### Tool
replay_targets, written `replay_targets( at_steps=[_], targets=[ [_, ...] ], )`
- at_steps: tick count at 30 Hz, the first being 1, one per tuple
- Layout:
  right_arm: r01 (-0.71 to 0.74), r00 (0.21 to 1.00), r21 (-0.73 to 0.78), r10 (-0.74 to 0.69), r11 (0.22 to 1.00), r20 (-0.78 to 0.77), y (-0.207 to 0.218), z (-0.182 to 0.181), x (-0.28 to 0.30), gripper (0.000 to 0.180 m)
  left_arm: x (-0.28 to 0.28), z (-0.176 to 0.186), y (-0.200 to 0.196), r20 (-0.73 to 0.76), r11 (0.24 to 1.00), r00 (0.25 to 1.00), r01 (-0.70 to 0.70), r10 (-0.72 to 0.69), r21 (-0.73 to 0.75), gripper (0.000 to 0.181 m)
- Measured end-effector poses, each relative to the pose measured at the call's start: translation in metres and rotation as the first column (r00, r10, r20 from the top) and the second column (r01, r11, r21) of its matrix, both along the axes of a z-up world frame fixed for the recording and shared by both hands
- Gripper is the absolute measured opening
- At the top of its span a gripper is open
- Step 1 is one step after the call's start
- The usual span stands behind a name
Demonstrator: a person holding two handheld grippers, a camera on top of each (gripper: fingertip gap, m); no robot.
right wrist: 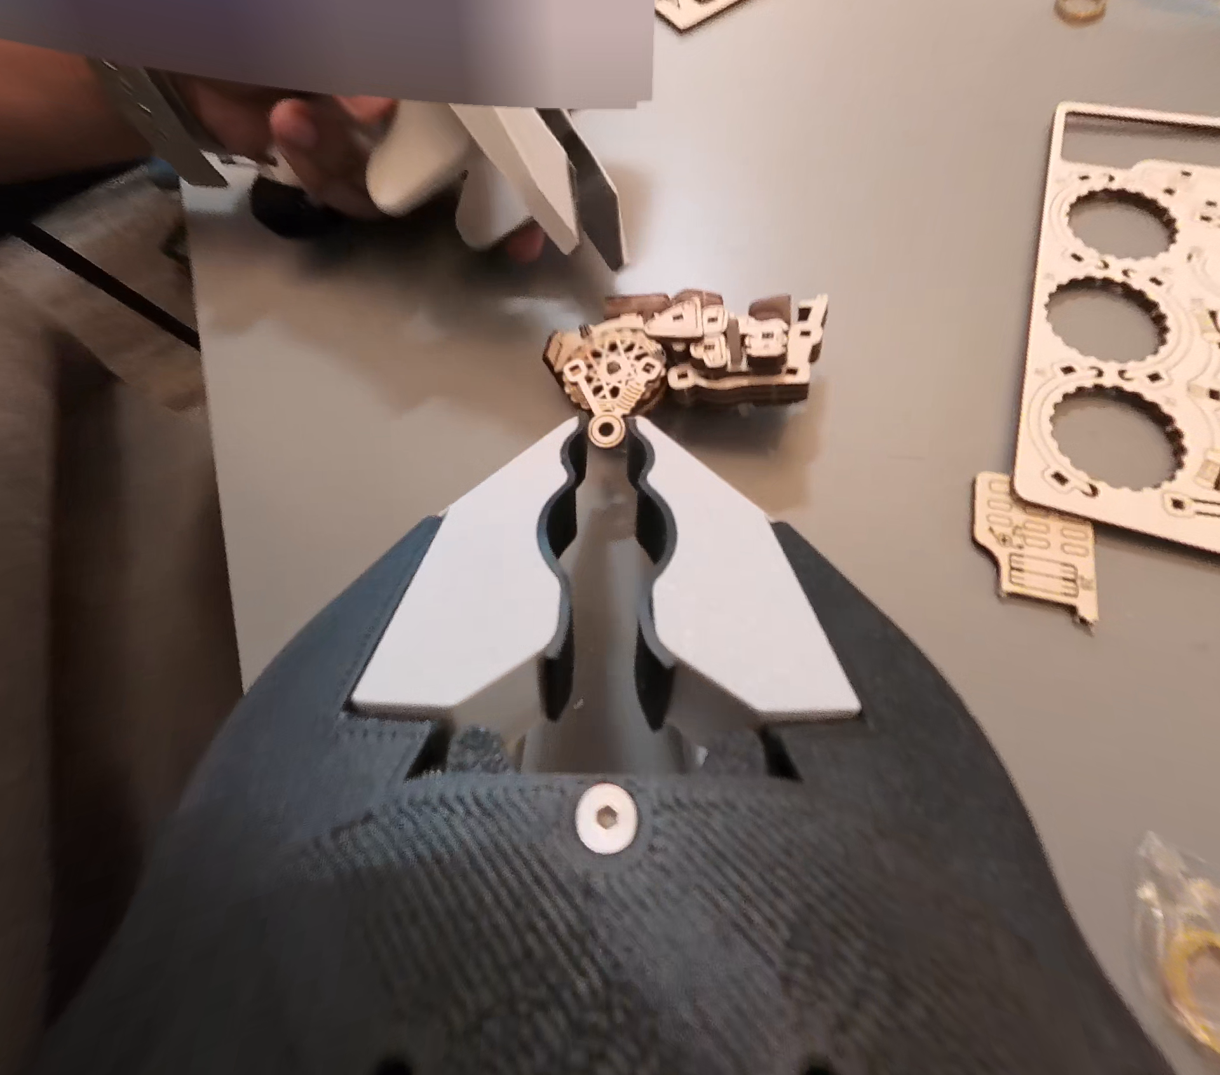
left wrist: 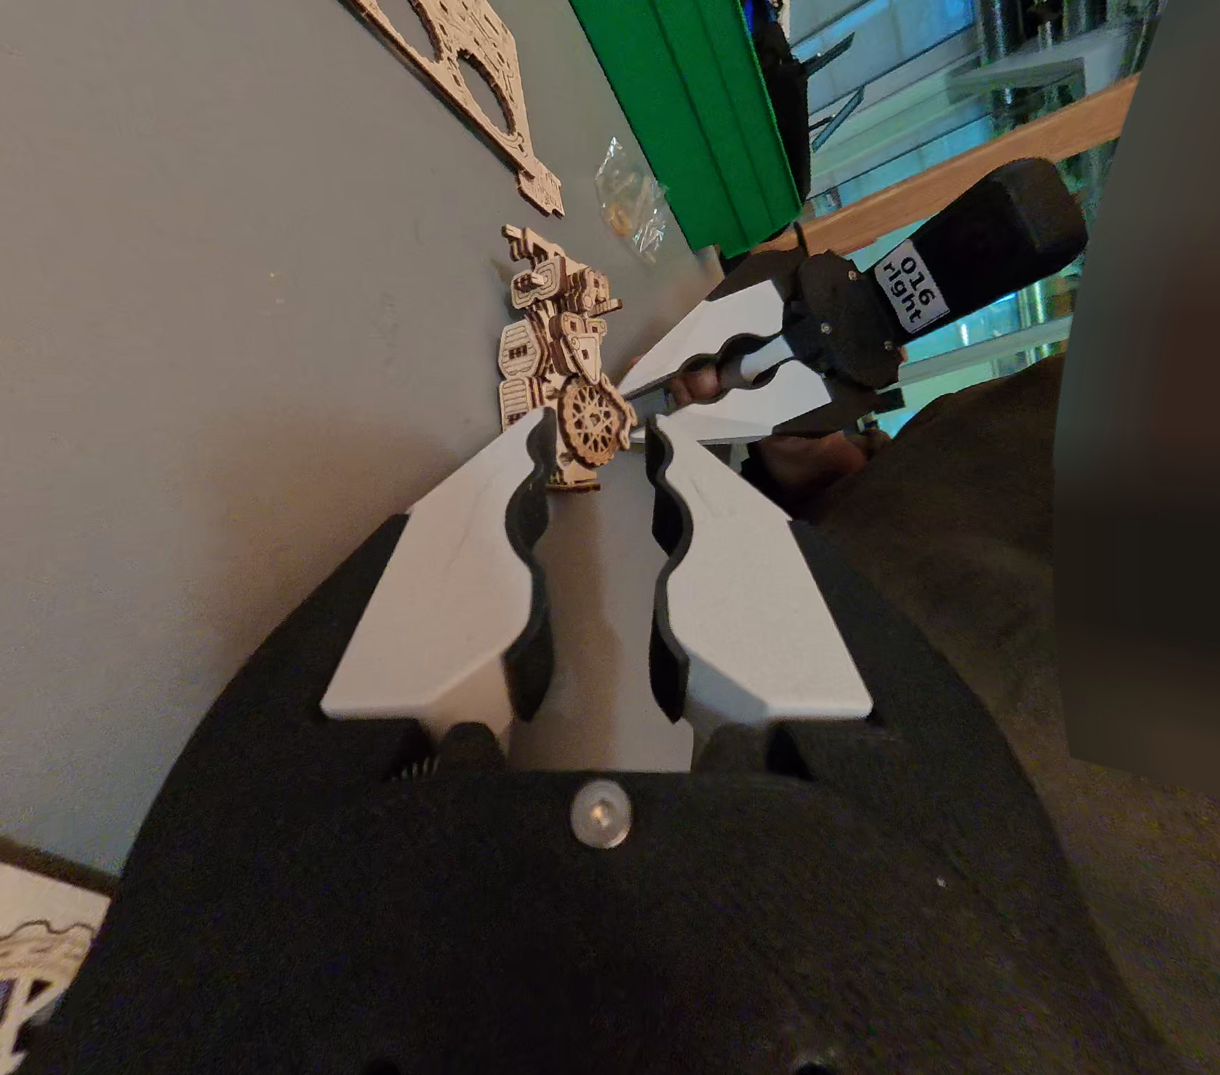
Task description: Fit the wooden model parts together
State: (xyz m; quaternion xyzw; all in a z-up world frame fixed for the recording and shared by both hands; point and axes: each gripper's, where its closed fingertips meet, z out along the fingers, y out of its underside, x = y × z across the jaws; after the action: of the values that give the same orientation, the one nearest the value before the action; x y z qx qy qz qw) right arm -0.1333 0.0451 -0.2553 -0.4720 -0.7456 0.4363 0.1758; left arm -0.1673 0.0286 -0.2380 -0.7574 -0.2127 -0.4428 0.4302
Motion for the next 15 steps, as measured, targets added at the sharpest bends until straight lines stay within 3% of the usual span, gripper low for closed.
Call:
replay_targets(
  at_steps=[9, 15],
  targets=[
    [0.004, 1.0, 0.013, -0.004, 1.0, 0.02, 0.002, -0.004, 0.002, 0.009, -0.005, -0.008, 0.004, -0.212, 0.999, 0.977, -0.04, 0.031, -0.037, 0.036],
    [0.0, 1.0, 0.013, -0.001, 1.0, 0.021, 0.002, -0.004, 0.003, 0.009, -0.002, -0.014, 0.009, -0.311, 0.996, 0.95, -0.059, 0.035, -0.07, 0.029]
  ],
)
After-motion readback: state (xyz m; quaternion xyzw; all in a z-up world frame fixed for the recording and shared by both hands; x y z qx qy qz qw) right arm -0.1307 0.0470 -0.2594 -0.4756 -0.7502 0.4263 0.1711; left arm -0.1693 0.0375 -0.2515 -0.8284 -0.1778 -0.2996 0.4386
